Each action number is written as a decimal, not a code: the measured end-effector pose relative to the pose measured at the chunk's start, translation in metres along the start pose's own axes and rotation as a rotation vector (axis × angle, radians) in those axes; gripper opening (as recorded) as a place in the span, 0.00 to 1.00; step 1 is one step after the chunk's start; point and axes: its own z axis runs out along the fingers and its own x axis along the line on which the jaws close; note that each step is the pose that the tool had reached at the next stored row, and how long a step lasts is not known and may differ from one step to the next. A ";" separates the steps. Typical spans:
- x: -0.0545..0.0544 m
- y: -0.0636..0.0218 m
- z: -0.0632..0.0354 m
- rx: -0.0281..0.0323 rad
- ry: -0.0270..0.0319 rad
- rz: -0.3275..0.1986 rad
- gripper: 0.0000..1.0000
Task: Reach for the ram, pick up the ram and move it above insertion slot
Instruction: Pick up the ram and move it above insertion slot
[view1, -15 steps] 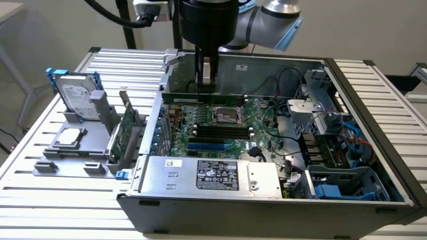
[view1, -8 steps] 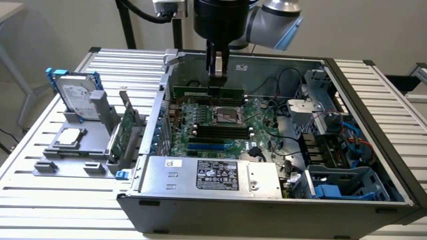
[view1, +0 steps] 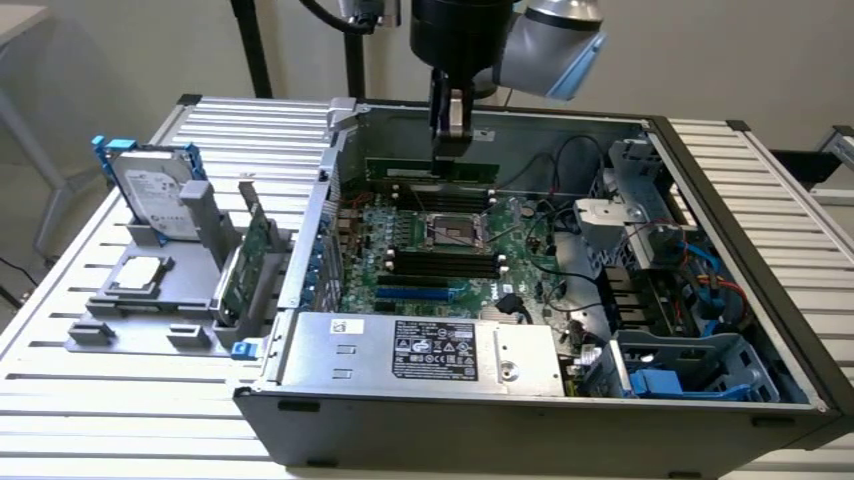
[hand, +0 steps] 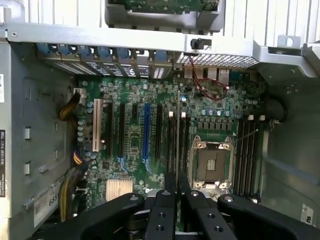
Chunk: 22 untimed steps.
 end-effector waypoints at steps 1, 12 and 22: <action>-0.003 -0.0020 0.0007 -0.0001 0.0003 0.000 0.13; -0.028 -0.0208 0.0060 0.0001 0.0024 0.002 0.13; -0.034 -0.0263 0.0072 0.0008 0.0029 0.013 0.13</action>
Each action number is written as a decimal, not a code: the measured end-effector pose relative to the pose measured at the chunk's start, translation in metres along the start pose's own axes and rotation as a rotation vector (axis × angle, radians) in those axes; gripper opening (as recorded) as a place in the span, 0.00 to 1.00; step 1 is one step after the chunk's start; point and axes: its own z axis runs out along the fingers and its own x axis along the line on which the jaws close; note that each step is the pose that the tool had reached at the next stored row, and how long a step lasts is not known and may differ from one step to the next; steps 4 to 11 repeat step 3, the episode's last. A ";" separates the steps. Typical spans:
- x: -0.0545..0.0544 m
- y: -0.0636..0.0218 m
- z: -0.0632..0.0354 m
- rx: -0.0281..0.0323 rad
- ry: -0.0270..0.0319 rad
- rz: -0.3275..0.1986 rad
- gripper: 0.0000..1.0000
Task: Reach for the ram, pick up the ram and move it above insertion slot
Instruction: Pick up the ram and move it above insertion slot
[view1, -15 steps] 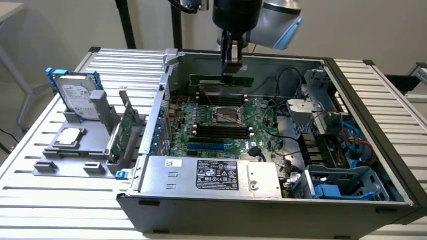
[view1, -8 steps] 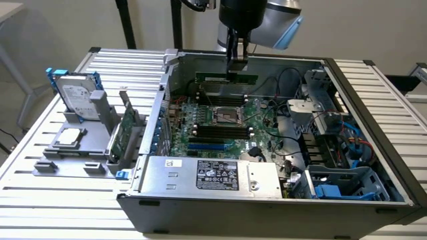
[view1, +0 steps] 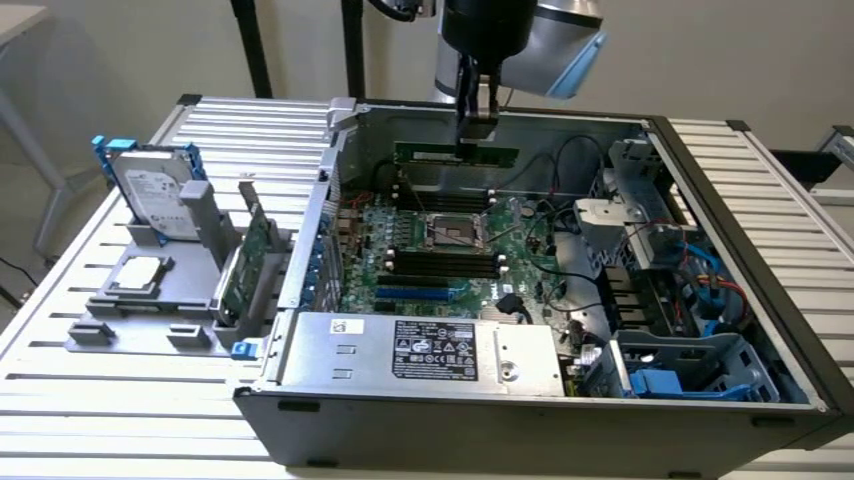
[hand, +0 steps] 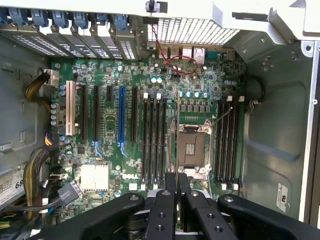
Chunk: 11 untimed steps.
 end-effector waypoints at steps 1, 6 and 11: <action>0.000 0.0000 0.0000 0.0000 0.0000 0.000 0.13; 0.000 0.0000 0.0000 0.0000 0.0000 0.000 0.13; 0.000 0.0000 0.0000 0.0000 0.0000 0.000 0.13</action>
